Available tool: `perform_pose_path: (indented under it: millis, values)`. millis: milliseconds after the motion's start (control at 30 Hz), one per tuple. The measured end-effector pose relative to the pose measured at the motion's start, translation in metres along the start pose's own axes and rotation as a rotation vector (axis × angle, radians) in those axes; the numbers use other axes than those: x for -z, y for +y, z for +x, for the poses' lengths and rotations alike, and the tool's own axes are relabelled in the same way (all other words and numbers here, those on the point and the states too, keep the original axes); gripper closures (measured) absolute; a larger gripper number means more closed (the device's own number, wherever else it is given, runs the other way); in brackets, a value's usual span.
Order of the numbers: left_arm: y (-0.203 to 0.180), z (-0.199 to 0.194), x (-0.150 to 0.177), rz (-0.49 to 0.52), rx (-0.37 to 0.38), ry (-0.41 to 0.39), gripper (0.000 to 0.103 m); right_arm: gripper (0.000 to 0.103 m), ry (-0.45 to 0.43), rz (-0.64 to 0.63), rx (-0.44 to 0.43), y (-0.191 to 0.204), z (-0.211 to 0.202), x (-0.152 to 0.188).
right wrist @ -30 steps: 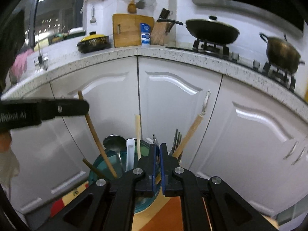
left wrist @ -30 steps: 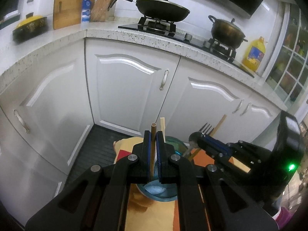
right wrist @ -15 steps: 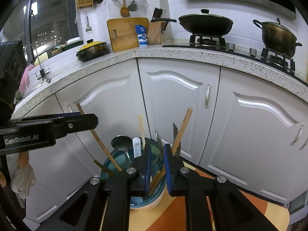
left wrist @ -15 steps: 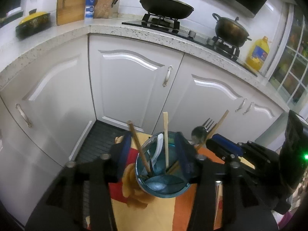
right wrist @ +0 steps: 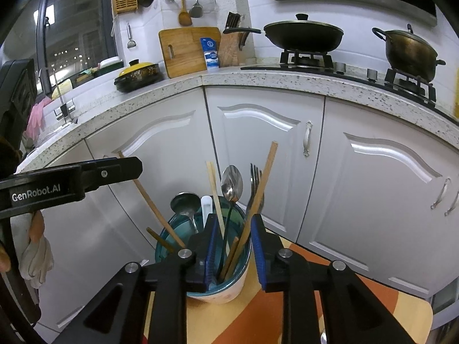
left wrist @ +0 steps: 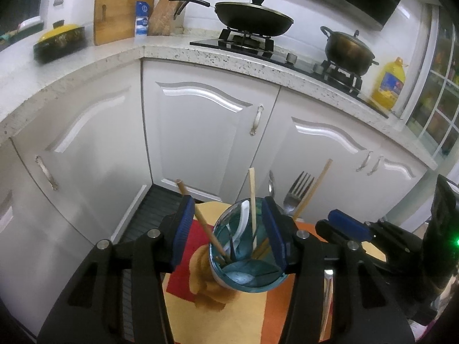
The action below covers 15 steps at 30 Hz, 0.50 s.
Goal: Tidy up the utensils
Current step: 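Lower the chopstick into the cup and open the left tool while the right tool releases the spoon, then move both tools back over the last spoon and chopstick on the placemat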
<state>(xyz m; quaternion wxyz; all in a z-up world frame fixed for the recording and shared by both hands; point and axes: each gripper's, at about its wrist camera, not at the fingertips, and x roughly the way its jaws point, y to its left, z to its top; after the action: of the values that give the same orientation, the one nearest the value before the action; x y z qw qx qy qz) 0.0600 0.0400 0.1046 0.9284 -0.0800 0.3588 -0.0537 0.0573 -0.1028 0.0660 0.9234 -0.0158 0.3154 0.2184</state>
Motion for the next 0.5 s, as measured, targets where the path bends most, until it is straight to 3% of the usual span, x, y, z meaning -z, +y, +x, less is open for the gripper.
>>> perform_pose_path:
  millis: [500]
  values:
    - [-0.012, -0.016, 0.011, 0.006, -0.014, -0.035, 0.045, 0.075, -0.024, 0.026, 0.014, 0.001, -0.024, 0.009]
